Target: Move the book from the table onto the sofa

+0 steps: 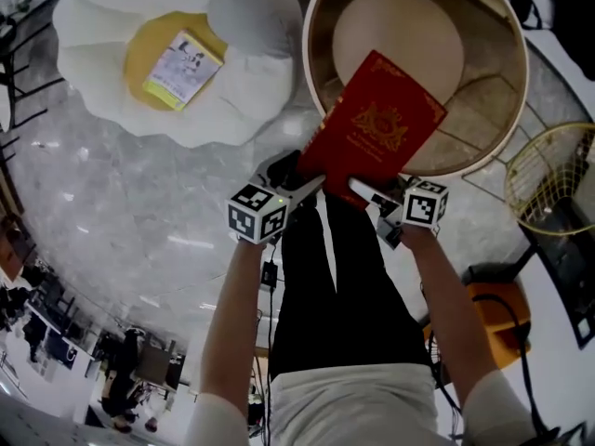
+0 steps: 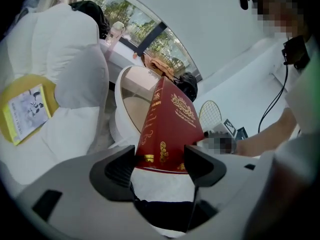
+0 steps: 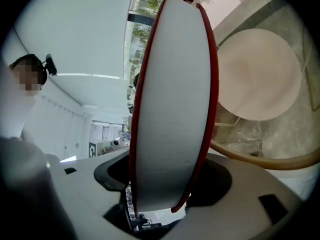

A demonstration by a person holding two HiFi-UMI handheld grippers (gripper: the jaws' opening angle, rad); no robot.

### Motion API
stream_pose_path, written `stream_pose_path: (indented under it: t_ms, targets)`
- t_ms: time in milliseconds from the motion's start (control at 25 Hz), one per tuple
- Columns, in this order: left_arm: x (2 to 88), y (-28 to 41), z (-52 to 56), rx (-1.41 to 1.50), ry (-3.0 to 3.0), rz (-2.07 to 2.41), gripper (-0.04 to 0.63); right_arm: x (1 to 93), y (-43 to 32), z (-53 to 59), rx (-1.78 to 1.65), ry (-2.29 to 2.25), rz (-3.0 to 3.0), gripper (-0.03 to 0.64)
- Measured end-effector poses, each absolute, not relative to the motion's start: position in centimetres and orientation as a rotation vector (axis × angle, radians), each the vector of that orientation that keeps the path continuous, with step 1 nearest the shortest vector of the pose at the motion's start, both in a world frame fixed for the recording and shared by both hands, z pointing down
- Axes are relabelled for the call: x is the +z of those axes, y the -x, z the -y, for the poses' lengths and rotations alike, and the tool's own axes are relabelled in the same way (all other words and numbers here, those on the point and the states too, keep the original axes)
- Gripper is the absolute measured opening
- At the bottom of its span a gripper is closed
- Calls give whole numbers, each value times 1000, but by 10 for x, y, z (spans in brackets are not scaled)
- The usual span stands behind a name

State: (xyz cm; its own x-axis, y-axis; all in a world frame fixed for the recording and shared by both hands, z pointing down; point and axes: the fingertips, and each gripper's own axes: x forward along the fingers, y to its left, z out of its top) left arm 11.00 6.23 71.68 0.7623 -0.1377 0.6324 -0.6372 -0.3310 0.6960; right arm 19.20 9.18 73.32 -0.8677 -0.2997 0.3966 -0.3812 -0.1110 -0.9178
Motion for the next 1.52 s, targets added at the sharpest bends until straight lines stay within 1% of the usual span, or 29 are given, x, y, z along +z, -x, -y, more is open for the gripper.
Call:
stream_pose_path:
  t_ms: [480,680,1120,1400,1520]
  targets:
    - [696,-83,-67,450,-1808,745,308,708,-168,-70,1847,-540,2161,324]
    - [694,-75,-73,398,-1782,790,308,704,-160,-71,1793,-490,2165,324]
    - [710,11,-81,276,-1718,869,308,715,-74,-66,1726,-437,2175,324]
    - [719,96,-79,248,-1689,886,307,720,15,-58,1652,-416,2185,325]
    - [718,103,-79,261,-1695,895,307,719,22,-56,1631,-416,2197,325]
